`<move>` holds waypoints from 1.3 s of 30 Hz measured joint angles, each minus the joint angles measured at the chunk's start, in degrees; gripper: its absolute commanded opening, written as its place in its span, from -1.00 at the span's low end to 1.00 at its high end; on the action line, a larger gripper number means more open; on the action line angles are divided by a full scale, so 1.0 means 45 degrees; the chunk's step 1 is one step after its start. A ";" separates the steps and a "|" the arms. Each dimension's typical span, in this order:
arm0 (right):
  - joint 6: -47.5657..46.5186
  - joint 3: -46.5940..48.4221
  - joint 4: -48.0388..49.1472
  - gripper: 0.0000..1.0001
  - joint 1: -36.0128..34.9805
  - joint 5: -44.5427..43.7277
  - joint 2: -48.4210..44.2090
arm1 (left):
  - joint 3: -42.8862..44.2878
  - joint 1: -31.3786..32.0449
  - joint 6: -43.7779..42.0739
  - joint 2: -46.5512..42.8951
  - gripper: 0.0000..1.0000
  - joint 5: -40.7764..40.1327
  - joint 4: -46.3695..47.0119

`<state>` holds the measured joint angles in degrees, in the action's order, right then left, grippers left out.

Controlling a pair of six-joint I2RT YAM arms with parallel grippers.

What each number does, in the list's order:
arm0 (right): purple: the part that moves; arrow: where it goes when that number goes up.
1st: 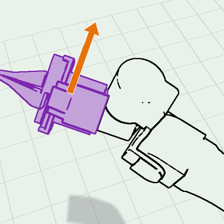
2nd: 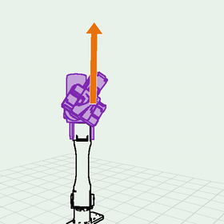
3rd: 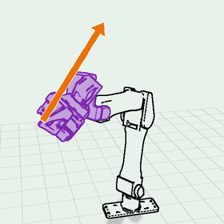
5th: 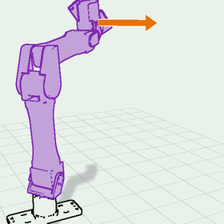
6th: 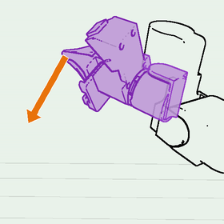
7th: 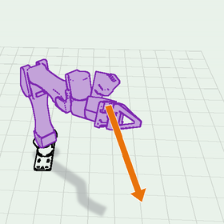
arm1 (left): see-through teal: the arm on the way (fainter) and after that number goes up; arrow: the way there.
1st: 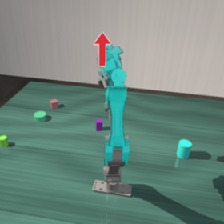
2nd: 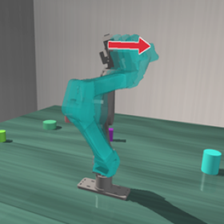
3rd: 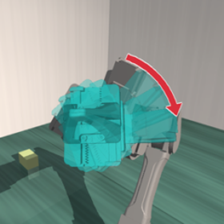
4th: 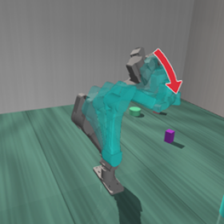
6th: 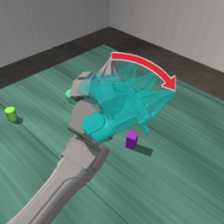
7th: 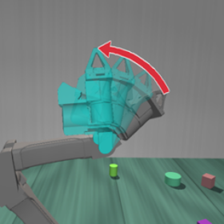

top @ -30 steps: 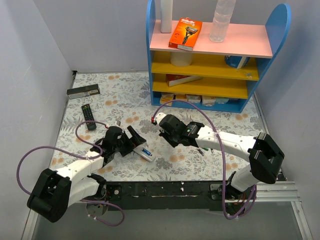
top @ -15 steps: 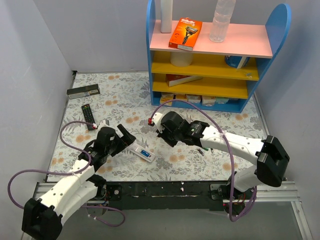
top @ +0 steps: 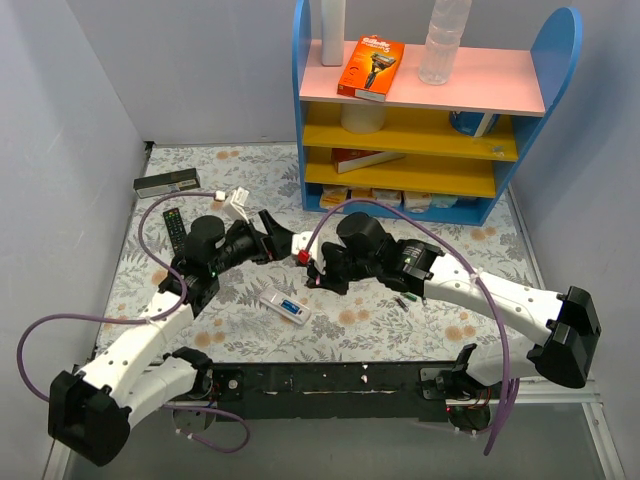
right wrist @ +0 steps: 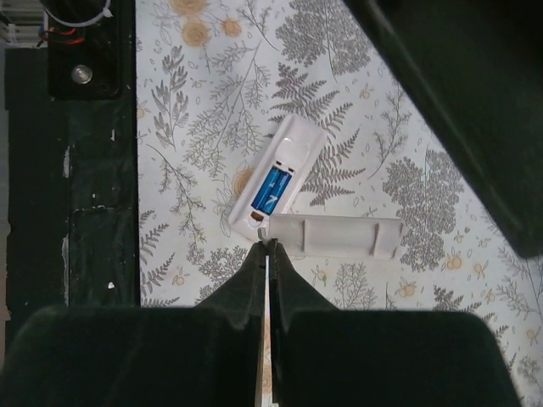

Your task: Load the batteries into the remote control

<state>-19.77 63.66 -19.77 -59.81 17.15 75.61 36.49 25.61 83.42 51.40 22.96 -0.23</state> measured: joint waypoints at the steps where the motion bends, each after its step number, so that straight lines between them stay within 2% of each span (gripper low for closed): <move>1: -0.0112 0.0117 -0.0053 -0.97 -0.0039 0.0194 0.0024 | 0.0209 0.0000 -0.0053 0.0311 0.67 0.0418 0.0165; 5: -0.0442 0.0447 -0.0053 -0.97 -0.0155 0.0544 0.0087 | 0.0947 0.0000 -0.0262 0.1341 0.50 0.1734 0.0364; 12: -0.0709 0.0491 -0.0233 -0.97 -0.0311 0.0505 0.0141 | 0.1710 0.0000 -0.0597 0.2327 0.19 0.2924 -0.0942; 22: -0.0967 0.0500 -0.0389 -0.97 -0.0466 0.0029 0.0257 | 0.2331 0.0000 -0.0928 0.2939 -0.16 0.3322 -0.2657; 24: -0.0991 0.0505 -0.0408 -0.97 -0.0495 -0.0044 0.0311 | 0.2351 0.0005 -0.1020 0.3016 -0.31 0.3371 -0.2900; 27: -0.0996 0.0525 -0.0466 -0.97 -0.0554 -0.0146 0.0427 | 0.2453 0.0029 -0.1117 0.3191 -0.42 0.3405 -0.3235; 30: -0.1010 0.0573 -0.0559 -0.97 -0.0583 -0.0223 0.0554 | 0.2560 0.0078 -0.1214 0.3269 -0.46 0.3434 -0.3463; 32: -0.1035 0.0573 -0.0588 -0.97 -0.0617 -0.0306 0.0641 | 0.2623 0.0112 -0.1277 0.3269 -0.62 0.3449 -0.3614; 34: -0.1054 0.0578 -0.0622 -0.97 -0.0646 -0.0384 0.0714 | 0.2681 0.0160 -0.1355 0.3269 -0.66 0.3478 -0.3701; 39: -0.1146 0.0665 -0.0699 -0.97 -0.0661 -0.0491 0.0942 | 0.2769 0.0238 -0.1579 0.3279 -0.59 0.3434 -0.3944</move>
<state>-24.93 66.65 -22.92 -62.78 14.94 79.85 48.95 26.68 76.31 66.15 38.41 -17.98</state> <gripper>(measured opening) 0.023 0.190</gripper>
